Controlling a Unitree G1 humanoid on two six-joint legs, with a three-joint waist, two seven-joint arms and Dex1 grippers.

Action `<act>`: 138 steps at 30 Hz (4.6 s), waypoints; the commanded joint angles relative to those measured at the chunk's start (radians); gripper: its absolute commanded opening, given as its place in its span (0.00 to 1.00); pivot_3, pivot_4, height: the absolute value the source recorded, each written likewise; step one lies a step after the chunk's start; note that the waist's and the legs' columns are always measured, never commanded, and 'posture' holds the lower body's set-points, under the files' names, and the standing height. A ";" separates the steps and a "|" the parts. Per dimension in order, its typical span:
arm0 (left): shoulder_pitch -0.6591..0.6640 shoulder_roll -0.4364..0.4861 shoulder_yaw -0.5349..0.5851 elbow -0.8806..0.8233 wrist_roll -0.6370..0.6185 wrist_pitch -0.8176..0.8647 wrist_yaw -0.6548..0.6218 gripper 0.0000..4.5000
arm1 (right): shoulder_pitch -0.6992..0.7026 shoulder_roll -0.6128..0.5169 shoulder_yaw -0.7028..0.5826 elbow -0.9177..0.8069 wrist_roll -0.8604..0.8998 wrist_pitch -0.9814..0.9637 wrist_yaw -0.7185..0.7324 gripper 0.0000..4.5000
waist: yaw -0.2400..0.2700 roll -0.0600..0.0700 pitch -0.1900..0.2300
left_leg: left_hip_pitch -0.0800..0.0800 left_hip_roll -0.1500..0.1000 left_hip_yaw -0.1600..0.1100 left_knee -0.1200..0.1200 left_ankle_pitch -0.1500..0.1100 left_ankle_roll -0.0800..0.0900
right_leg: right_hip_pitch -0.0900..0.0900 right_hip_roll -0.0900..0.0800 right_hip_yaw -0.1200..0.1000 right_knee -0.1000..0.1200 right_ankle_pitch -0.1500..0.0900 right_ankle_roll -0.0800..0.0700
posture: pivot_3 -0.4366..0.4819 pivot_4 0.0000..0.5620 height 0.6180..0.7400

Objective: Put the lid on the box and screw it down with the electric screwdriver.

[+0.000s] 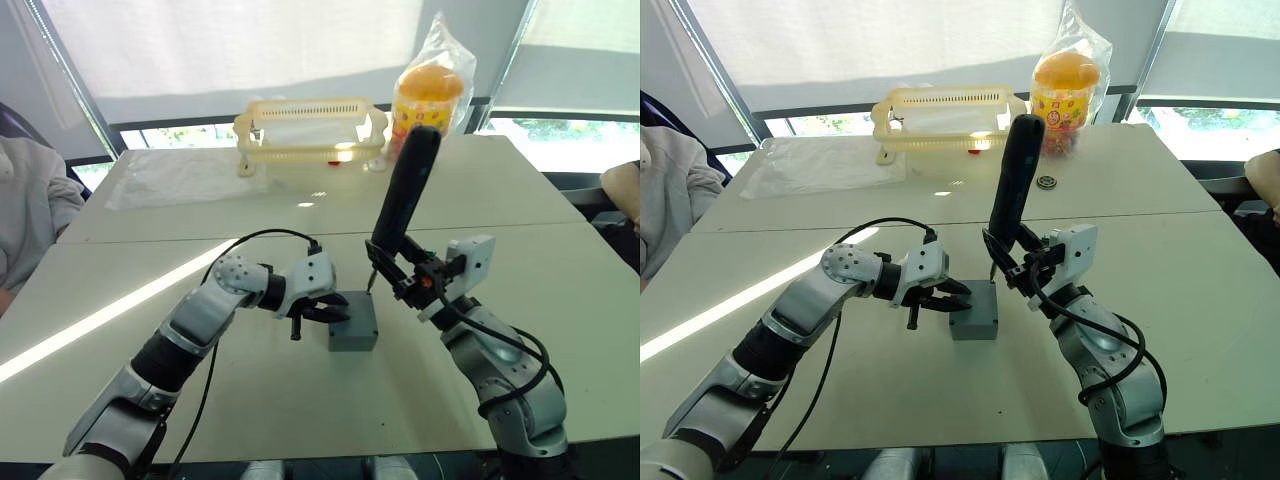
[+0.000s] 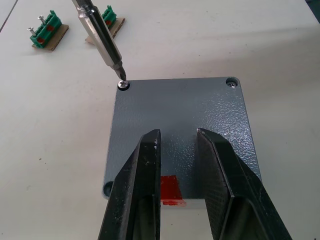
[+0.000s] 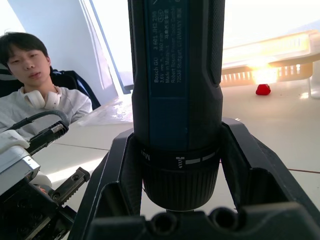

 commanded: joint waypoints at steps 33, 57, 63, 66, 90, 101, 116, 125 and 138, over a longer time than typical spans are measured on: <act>0.018 0.008 -0.029 0.006 0.022 0.014 -0.006 0.25 | -0.020 0.012 -0.009 -0.038 -0.003 -0.051 -0.003 0.40 | 0.000 0.000 0.000 | 0.000 0.000 0.000 0.000 0.000 0.000 | 0.000 0.000 0.000 0.000 0.000 0.000 | 0.48 0.27 1.00; 0.022 0.009 -0.027 0.002 0.022 0.021 0.001 0.25 | -0.044 0.035 -0.005 0.015 -0.028 -0.081 0.011 0.40 | 0.000 0.000 0.000 | 0.000 0.000 0.000 0.000 0.000 0.000 | 0.000 0.000 0.000 0.000 0.000 0.000 | 0.48 0.27 1.00; 0.023 0.008 -0.027 -0.001 0.023 0.024 0.003 0.25 | -0.058 0.040 -0.006 0.004 -0.025 -0.071 0.008 0.40 | 0.000 0.000 0.000 | 0.000 0.000 0.000 0.000 0.000 0.000 | 0.000 0.000 0.000 0.000 0.000 0.000 | 0.48 0.27 1.00; 0.023 0.008 -0.027 -0.002 0.022 0.024 0.004 0.25 | -0.053 0.038 -0.004 0.006 -0.028 -0.072 0.011 0.40 | 0.000 0.000 0.000 | 0.000 0.000 0.000 0.000 0.000 0.000 | 0.000 0.000 0.000 0.000 0.000 0.000 | 0.48 0.27 1.00; 0.023 0.014 -0.026 0.006 0.025 0.012 -0.002 0.25 | -0.030 0.019 -0.022 -0.031 -0.008 -0.055 0.007 0.40 | 0.000 0.000 0.000 | 0.000 0.000 0.000 0.000 0.000 0.000 | 0.000 0.000 0.000 0.000 0.000 0.000 | 0.48 0.27 1.00; 0.020 0.006 -0.030 0.010 0.027 0.010 0.000 0.25 | -0.021 0.015 -0.012 -0.073 -0.003 -0.034 -0.015 0.40 | 0.000 0.000 0.000 | 0.000 0.000 0.000 0.000 0.000 0.000 | 0.000 0.000 0.000 0.000 0.000 0.000 | 0.48 0.27 1.00; 0.024 0.011 -0.027 0.004 0.026 0.011 0.001 0.25 | 0.002 0.017 -0.006 -0.042 -0.016 -0.055 0.001 0.40 | 0.001 0.000 0.000 | 0.000 0.000 0.000 0.000 0.000 0.000 | 0.000 0.000 0.000 0.000 0.000 0.000 | 0.48 0.27 1.00; 0.021 0.011 -0.027 0.005 0.027 0.011 0.001 0.25 | 0.005 0.025 -0.001 -0.020 -0.028 -0.070 0.006 0.40 | 0.000 0.000 0.000 | 0.000 0.000 0.000 0.000 0.000 0.000 | 0.000 0.000 0.000 0.000 0.000 0.000 | 0.48 0.27 1.00; 0.023 0.013 -0.026 0.000 0.026 0.017 0.002 0.25 | 0.014 0.035 0.006 0.022 -0.050 -0.098 0.017 0.40 | 0.000 -0.001 0.000 | 0.000 0.000 0.000 0.000 0.000 0.000 | 0.000 0.000 0.000 0.000 0.000 0.000 | 0.48 0.27 1.00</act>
